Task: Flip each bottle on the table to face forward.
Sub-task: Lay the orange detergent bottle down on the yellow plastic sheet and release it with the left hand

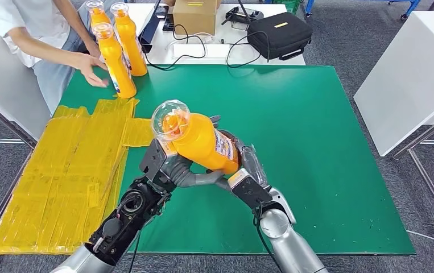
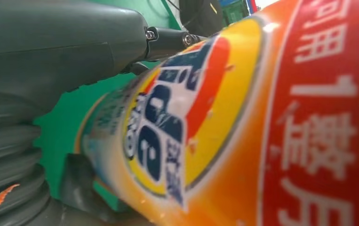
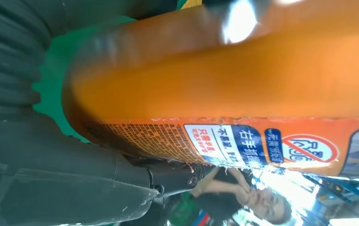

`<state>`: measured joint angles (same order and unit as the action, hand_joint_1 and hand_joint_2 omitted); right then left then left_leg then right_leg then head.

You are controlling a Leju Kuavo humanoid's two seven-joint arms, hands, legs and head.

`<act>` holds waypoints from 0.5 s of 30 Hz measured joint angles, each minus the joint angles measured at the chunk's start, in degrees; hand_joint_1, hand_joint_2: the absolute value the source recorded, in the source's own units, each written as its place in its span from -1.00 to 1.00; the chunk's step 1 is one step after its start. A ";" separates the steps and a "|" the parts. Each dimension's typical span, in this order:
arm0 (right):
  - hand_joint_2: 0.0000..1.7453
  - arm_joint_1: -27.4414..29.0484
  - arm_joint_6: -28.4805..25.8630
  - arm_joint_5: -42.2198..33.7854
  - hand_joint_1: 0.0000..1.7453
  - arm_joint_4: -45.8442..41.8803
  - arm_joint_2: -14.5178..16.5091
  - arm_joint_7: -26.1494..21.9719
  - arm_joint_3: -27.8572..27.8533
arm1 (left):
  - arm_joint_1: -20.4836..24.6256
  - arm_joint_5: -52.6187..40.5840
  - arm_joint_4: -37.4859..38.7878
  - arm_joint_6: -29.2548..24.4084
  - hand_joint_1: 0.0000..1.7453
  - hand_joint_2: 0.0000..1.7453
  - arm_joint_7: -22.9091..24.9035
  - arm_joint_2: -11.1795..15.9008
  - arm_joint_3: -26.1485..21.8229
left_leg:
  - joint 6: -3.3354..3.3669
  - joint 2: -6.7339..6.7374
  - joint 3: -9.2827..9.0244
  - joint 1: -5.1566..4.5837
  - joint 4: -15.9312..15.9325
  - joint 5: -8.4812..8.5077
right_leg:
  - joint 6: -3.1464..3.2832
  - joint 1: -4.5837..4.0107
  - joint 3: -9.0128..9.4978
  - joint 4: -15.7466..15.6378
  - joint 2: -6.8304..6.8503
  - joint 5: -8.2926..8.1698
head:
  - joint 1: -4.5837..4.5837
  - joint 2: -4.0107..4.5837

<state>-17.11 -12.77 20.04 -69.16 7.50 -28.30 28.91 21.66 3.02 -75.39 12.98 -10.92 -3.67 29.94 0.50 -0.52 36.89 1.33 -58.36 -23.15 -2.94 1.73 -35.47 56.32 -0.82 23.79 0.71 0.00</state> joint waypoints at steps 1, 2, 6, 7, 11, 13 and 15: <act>1.00 -0.07 0.20 -0.04 1.00 0.50 0.05 0.10 0.54 | -0.01 0.09 -0.16 0.00 -1.00 1.00 -0.02 0.00 0.00 | 0.00 -0.01 0.01 0.00 0.00 0.00 | 0.00 0.00 0.00 0.00 0.02 0.00 | -0.01 0.00; 1.00 -0.17 0.44 -0.08 1.00 1.01 0.10 0.25 1.09 | -0.03 0.27 -0.34 0.00 -1.00 1.00 -0.04 0.00 -0.01 | 0.00 -0.01 0.01 -0.01 0.00 0.00 | 0.00 0.01 0.00 0.00 0.02 0.00 | 0.00 0.00; 1.00 -0.90 1.09 -0.34 1.00 3.07 0.49 0.64 3.01 | -0.32 1.13 -1.15 -0.14 -1.00 1.00 -0.06 0.02 -0.12 | 0.00 0.00 0.01 -0.02 0.00 0.00 | 0.00 0.01 0.00 -0.01 0.02 -0.01 | 0.00 0.00; 1.00 -1.19 1.20 -0.38 1.00 3.60 0.63 0.75 3.43 | -0.49 1.38 -1.43 -0.23 -1.00 1.00 -0.07 0.03 -0.20 | 0.00 0.00 0.00 -0.02 0.00 0.00 | 0.00 0.01 -0.01 0.00 0.02 -0.01 | 0.00 0.00; 1.00 -2.08 1.36 -0.25 1.00 5.18 1.08 1.29 4.86 | -1.42 2.12 -2.71 -0.82 -1.00 1.00 -0.14 0.21 -0.84 | -0.01 0.01 0.00 -0.01 0.00 0.01 | 0.00 0.00 -0.03 0.00 0.01 -0.01 | 0.00 0.00; 1.00 -2.43 1.36 -0.03 1.00 5.72 1.29 1.62 5.43 | -1.83 2.59 -3.21 -1.05 -1.00 1.00 -0.20 0.38 -1.32 | -0.01 0.01 0.00 0.00 0.00 0.01 | 0.00 0.00 -0.05 0.00 0.01 -0.01 | 0.01 0.00; 1.00 -2.73 1.36 0.03 1.00 6.14 1.50 1.84 5.88 | -2.17 2.90 -3.53 -1.12 -1.00 1.00 -0.24 0.49 -1.72 | -0.01 0.01 0.00 -0.01 0.00 0.01 | 0.00 0.00 -0.06 0.00 0.01 0.00 | 0.01 0.00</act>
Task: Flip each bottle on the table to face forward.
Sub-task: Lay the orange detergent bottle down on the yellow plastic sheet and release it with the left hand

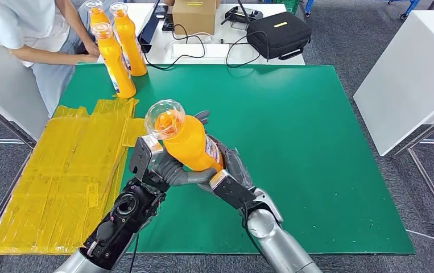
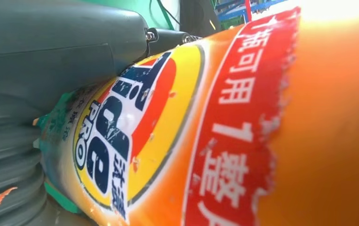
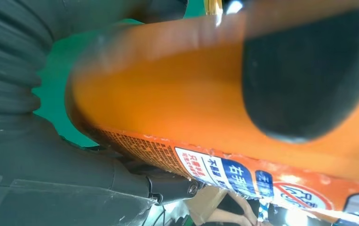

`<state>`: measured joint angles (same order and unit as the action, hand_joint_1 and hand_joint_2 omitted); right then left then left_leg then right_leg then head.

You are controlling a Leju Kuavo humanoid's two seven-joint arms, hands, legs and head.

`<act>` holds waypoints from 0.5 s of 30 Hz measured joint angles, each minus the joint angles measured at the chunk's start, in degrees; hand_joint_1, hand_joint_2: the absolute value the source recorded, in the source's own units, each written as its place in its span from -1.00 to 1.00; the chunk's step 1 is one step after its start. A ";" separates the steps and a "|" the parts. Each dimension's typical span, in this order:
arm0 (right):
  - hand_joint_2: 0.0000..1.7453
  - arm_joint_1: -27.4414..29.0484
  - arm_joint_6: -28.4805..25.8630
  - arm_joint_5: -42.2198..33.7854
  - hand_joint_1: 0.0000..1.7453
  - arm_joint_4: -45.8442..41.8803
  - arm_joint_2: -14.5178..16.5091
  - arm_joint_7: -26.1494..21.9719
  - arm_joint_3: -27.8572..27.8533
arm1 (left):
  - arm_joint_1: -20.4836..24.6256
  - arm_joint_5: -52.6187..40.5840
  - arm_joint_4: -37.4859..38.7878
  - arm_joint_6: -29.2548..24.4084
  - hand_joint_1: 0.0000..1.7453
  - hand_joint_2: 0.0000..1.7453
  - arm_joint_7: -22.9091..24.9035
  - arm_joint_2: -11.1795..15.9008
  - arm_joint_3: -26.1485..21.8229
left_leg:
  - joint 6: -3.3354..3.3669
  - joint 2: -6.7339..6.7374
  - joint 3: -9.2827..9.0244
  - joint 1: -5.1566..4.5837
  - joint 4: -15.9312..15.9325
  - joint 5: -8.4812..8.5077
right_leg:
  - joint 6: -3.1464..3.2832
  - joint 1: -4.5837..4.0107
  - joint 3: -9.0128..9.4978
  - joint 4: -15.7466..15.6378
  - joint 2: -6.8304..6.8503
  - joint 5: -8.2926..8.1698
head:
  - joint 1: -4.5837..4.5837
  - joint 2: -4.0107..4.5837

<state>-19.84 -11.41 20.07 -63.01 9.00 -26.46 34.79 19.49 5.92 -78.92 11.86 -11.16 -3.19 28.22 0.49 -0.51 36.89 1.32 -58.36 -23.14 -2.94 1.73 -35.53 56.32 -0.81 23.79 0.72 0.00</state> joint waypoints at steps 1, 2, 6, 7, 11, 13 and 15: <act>1.00 -0.11 0.00 0.01 1.00 0.17 0.07 0.07 0.17 | -0.16 0.08 -0.13 -0.02 -1.00 1.00 -0.02 0.03 -0.15 | 0.00 0.00 0.00 0.00 0.00 0.00 | 0.00 0.00 0.00 0.00 0.00 0.00 | 0.00 0.00; 1.00 -0.21 0.00 0.02 1.00 0.32 0.10 0.09 0.31 | -0.28 0.09 -0.23 -0.03 -1.00 1.00 -0.02 0.04 -0.29 | 0.00 0.00 0.01 0.00 0.00 0.00 | 0.00 0.00 0.00 0.00 0.00 0.00 | -0.01 0.00; 1.00 -0.52 0.00 0.07 1.00 0.75 0.17 0.15 0.64 | -0.57 0.18 -0.46 -0.05 -1.00 1.00 -0.07 0.06 -0.67 | 0.00 0.00 0.01 -0.01 0.00 0.00 | 0.00 0.01 0.00 -0.01 0.00 0.00 | -0.01 0.00; 1.00 -0.57 0.00 0.10 1.00 0.85 0.23 0.20 0.67 | -0.61 0.30 -0.46 -0.07 -1.00 1.00 -0.11 0.06 -0.74 | 0.00 0.00 0.01 -0.01 0.00 0.00 | 0.00 0.01 0.00 -0.01 0.00 0.00 | -0.01 0.00; 1.00 -0.62 0.00 0.15 1.00 0.98 0.36 0.32 0.69 | -0.66 0.55 -0.46 -0.08 -1.00 1.00 -0.18 0.06 -0.82 | 0.00 0.00 0.01 -0.01 0.00 0.00 | 0.00 0.01 0.00 -0.01 0.00 0.00 | 0.01 0.00; 1.00 -0.62 0.00 0.15 1.00 0.99 0.37 0.32 0.69 | -0.67 0.58 -0.46 -0.08 -1.00 1.00 -0.18 0.06 -0.83 | 0.00 0.00 0.01 -0.01 0.00 0.00 | 0.00 0.01 0.00 -0.01 0.00 0.00 | 0.01 0.00; 1.00 -0.63 0.03 0.21 1.00 1.07 0.43 0.43 0.69 | -0.77 0.89 -0.48 -0.19 -1.00 1.00 -0.36 0.06 -0.90 | 0.00 0.00 0.00 -0.01 0.00 0.00 | 0.00 0.01 0.00 -0.01 0.00 0.00 | -0.01 0.00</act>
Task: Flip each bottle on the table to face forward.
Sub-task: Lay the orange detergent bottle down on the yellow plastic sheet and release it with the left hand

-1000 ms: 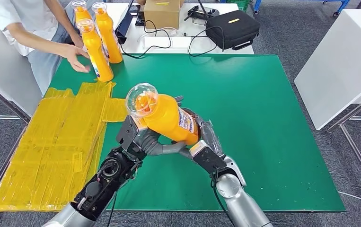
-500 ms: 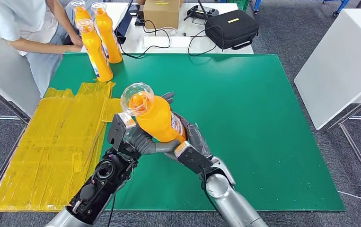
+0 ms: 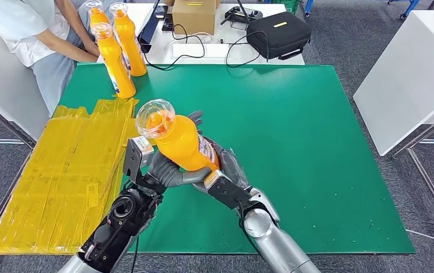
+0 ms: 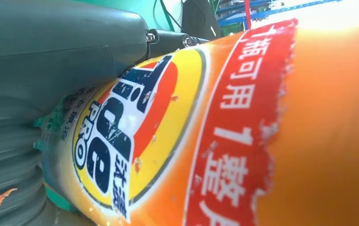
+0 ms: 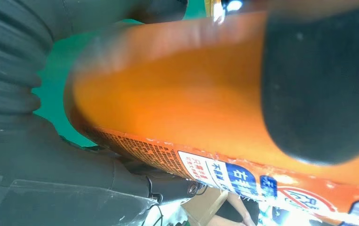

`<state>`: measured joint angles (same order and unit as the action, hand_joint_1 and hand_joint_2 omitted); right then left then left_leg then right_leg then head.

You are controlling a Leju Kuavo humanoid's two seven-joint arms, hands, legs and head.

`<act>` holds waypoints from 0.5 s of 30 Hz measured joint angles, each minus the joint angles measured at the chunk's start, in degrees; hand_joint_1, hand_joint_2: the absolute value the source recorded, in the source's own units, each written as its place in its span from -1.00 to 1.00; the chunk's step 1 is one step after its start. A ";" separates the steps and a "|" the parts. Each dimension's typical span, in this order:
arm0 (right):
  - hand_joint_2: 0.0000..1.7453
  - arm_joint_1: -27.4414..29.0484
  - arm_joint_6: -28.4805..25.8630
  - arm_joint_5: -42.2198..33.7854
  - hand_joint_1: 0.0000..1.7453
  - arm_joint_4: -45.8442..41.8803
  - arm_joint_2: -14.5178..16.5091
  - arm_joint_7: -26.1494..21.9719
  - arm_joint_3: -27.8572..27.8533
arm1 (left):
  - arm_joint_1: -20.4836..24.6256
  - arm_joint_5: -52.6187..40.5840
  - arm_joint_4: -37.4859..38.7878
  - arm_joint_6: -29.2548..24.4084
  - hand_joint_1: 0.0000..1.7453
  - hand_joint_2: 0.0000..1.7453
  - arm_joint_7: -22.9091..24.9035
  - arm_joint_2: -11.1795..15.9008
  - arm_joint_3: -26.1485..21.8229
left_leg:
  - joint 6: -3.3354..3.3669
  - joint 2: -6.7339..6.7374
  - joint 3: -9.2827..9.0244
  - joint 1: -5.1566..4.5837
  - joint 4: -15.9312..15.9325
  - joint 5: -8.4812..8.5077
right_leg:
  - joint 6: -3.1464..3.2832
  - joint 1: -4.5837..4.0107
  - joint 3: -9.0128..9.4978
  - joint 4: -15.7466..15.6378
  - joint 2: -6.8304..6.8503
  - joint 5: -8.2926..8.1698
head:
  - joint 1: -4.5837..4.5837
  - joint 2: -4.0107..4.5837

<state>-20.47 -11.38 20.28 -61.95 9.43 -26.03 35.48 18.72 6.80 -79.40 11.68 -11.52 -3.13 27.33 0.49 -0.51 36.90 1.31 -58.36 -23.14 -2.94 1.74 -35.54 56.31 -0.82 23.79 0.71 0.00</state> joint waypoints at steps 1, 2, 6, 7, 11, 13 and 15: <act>1.00 0.00 0.03 0.17 1.00 0.08 0.07 0.09 0.03 | -0.26 0.44 -0.09 -0.14 -0.50 1.00 -0.33 -0.04 -0.15 | 0.00 0.00 0.00 0.00 0.00 0.00 | 0.00 0.00 -0.01 0.00 -0.01 0.00 | 0.00 0.00; 1.00 0.01 0.13 0.42 1.00 0.15 0.21 0.26 0.05 | -0.66 1.11 -0.22 -0.39 -0.01 1.00 -0.80 -0.19 -0.40 | 0.00 0.00 0.00 0.00 0.00 0.00 | 0.00 0.00 -0.02 0.00 -0.01 0.00 | 0.00 0.00; 1.00 -0.21 0.54 1.13 1.00 0.22 0.77 0.80 -0.01 | -1.56 3.10 -0.98 -0.99 0.98 1.00 -1.57 -0.82 -1.36 | 0.00 0.01 0.00 0.00 0.00 0.00 | 0.00 0.00 -0.05 0.00 -0.03 0.00 | -0.01 0.00; 1.00 -0.28 0.58 1.15 1.00 0.22 0.85 0.84 -0.04 | -1.57 3.19 -1.16 -1.02 0.98 1.00 -1.53 -0.87 -1.47 | 0.00 0.01 0.00 0.00 0.00 0.00 | 0.00 0.00 -0.06 0.00 -0.03 0.00 | -0.01 0.00; 1.00 -0.42 0.61 1.16 1.00 0.22 1.02 0.85 -0.09 | -1.58 3.33 -1.42 -1.08 0.98 1.00 -1.52 -1.08 -1.76 | 0.00 0.01 0.00 0.00 0.00 0.00 | 0.00 0.00 -0.05 0.00 -0.03 0.00 | 0.00 0.00; 1.00 -0.43 0.67 1.16 1.00 0.22 1.06 0.85 -0.09 | -1.57 3.34 -1.43 -1.08 0.98 1.00 -1.52 -1.17 -1.83 | 0.00 0.01 0.00 0.00 0.00 0.00 | 0.00 0.00 -0.05 0.00 -0.03 0.00 | 0.00 0.00; 1.00 -0.43 0.74 1.16 1.00 0.22 1.10 0.85 -0.09 | -1.57 3.34 -1.47 -1.08 0.98 1.00 -1.52 -1.21 -1.87 | 0.00 0.01 -0.01 0.00 0.00 0.00 | 0.00 0.00 -0.05 0.00 -0.03 0.00 | -0.01 0.00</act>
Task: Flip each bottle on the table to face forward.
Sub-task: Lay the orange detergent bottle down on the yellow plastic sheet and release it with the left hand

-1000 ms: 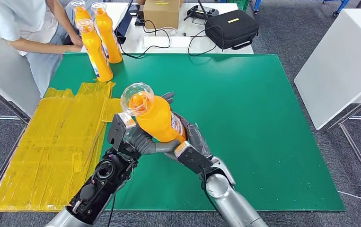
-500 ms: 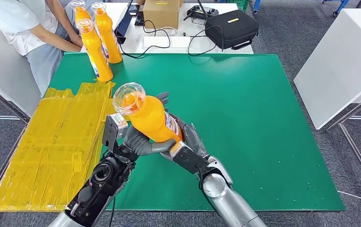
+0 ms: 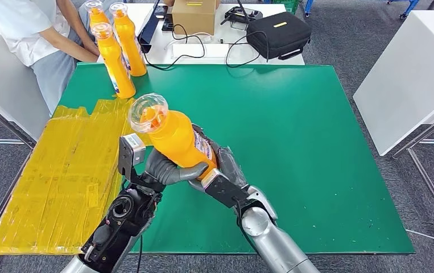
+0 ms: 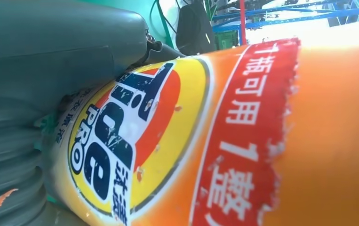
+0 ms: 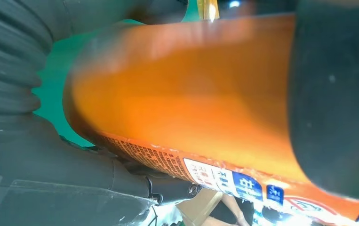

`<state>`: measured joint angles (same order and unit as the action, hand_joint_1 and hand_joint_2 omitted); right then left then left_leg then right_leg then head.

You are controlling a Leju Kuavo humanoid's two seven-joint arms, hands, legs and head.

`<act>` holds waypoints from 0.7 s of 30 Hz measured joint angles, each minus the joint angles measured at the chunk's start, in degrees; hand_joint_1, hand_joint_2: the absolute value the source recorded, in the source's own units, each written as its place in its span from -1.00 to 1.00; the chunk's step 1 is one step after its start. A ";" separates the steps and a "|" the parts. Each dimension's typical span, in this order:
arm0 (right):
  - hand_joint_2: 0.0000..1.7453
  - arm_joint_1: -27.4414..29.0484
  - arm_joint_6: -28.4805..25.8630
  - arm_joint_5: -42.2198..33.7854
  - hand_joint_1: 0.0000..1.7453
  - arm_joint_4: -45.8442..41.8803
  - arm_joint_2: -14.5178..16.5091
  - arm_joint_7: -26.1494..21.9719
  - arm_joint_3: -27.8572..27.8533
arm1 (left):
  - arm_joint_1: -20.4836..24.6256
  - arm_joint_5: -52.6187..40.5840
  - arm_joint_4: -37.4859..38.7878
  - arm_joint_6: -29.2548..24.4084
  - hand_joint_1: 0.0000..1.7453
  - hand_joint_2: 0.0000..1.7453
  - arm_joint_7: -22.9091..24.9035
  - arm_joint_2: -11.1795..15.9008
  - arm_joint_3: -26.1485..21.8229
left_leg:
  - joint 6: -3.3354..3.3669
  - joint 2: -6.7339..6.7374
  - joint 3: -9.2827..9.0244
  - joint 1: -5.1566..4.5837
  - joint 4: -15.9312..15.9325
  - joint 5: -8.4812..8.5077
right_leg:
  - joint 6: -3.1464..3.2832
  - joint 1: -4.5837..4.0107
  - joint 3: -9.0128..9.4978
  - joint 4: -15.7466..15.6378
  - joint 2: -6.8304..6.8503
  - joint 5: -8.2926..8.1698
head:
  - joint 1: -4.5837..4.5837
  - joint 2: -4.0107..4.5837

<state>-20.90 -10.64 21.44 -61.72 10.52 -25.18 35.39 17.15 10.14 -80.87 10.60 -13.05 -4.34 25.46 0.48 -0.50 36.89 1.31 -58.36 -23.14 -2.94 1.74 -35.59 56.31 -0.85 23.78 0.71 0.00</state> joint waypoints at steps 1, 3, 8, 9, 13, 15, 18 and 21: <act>1.00 0.00 0.02 0.00 1.00 0.00 0.01 0.00 0.00 | -0.01 0.00 -0.02 0.00 0.98 1.00 0.00 0.00 -0.01 | 0.00 0.00 0.00 0.00 0.00 0.00 | 0.00 0.00 0.00 0.00 0.00 0.00 | 0.01 0.00; 1.00 0.00 0.02 0.00 1.00 0.00 0.01 0.00 0.00 | -0.01 0.00 -0.06 0.00 0.98 1.00 0.00 0.01 -0.02 | 0.00 0.00 0.00 0.00 0.00 0.00 | 0.00 0.00 0.00 0.00 0.00 0.00 | 0.01 0.00; 1.00 -0.01 0.02 0.00 1.00 0.00 0.02 0.00 0.00 | -0.02 0.00 -0.14 0.00 0.98 1.00 0.00 -0.01 -0.02 | 0.00 0.00 0.00 0.00 0.00 0.00 | 0.00 0.00 0.00 0.00 0.00 0.00 | 0.00 0.00; 1.00 -0.01 0.02 0.00 1.00 0.00 0.02 0.00 0.00 | -0.02 0.00 -0.19 0.00 0.98 1.00 0.00 -0.01 -0.02 | 0.00 0.00 0.00 0.00 0.00 0.00 | 0.00 0.00 0.00 0.00 0.00 0.00 | 0.01 0.00; 1.00 -0.01 0.04 0.01 1.00 0.00 0.03 0.00 0.01 | -0.02 0.01 -0.36 -0.05 1.00 1.00 0.00 -0.01 -0.03 | 0.00 0.00 0.00 0.00 0.00 0.00 | 0.00 0.00 0.00 0.00 0.00 0.00 | 0.02 0.00; 1.00 -0.05 0.19 0.01 1.00 0.00 0.07 0.00 0.02 | -0.04 0.09 -0.44 -0.27 1.00 1.00 0.02 -0.03 -0.04 | 0.00 0.00 0.00 0.00 0.00 0.00 | 0.00 0.00 0.00 0.00 0.00 0.00 | 0.01 0.00; 1.00 -0.21 0.65 0.00 1.00 0.00 0.27 0.04 -0.04 | -0.11 0.45 -0.64 -0.79 1.00 1.00 0.08 -0.10 -0.14 | 0.00 0.00 0.00 0.00 0.00 0.00 | 0.00 0.00 0.00 0.00 0.00 0.00 | 0.01 0.00; 1.00 -0.34 0.85 0.01 1.00 -0.01 0.45 0.06 -0.16 | -0.20 0.67 -0.88 -1.08 1.00 1.00 0.05 -0.16 -0.39 | 0.00 0.00 0.00 0.00 0.00 0.00 | 0.00 0.00 0.00 0.00 -0.01 0.00 | 0.00 0.00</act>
<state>-21.24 -9.80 21.45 -61.73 10.98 -25.12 35.22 16.95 10.81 -81.75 9.52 -13.00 -4.50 25.06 0.48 -0.50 36.89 1.31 -58.36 -23.14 -2.94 1.74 -35.59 56.31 -0.85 23.78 0.71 0.00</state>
